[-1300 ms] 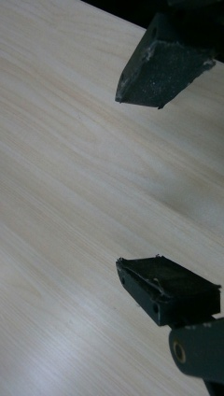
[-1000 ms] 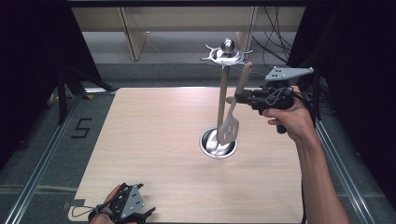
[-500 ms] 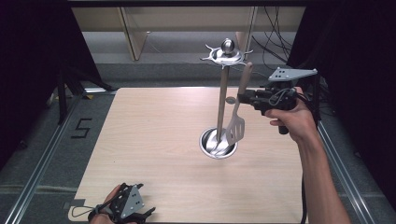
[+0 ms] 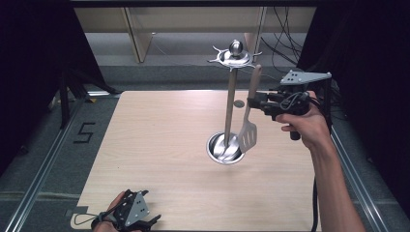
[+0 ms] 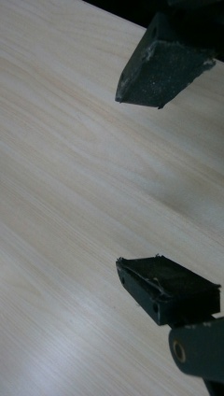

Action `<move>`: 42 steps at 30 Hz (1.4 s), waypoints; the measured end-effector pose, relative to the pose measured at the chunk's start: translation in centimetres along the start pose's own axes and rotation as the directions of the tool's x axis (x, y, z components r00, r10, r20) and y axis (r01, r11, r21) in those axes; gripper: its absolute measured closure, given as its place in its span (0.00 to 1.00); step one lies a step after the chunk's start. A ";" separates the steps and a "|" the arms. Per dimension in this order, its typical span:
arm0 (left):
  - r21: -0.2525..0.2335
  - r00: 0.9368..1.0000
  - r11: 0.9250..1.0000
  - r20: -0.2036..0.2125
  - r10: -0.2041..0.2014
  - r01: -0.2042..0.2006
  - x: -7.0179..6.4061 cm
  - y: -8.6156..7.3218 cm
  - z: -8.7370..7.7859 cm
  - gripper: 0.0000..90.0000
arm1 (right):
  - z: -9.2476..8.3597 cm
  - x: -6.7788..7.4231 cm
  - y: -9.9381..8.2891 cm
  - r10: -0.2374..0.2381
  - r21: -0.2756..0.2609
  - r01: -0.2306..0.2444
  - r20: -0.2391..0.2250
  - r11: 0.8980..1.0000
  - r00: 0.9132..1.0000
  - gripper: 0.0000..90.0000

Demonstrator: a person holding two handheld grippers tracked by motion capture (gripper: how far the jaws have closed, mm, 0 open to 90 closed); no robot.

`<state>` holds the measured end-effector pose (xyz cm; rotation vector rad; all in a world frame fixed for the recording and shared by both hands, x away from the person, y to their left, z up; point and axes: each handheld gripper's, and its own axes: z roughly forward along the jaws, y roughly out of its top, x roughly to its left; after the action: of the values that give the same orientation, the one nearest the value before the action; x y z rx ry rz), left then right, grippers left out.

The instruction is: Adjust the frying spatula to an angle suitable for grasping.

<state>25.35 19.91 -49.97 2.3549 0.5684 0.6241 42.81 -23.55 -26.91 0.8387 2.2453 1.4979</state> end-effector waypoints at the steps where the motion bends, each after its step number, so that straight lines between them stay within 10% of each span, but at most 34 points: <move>1: 0.002 1.000 1.000 0.001 0.002 -0.002 0.0 0.0 0.0 0.17 | 0.0 0.1 0.0 0.021 0.000 -0.021 0.003 1.000 1.000 0.69; 42: 0.005 1.000 1.000 0.002 0.002 -0.002 0.0 0.0 0.0 0.17 | -3.2 2.0 -8.1 0.024 -0.063 -0.015 0.143 0.998 0.989 0.46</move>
<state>25.34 19.87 -49.99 2.3605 0.5668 0.6224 37.09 -26.91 -32.88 0.9218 2.0824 1.4584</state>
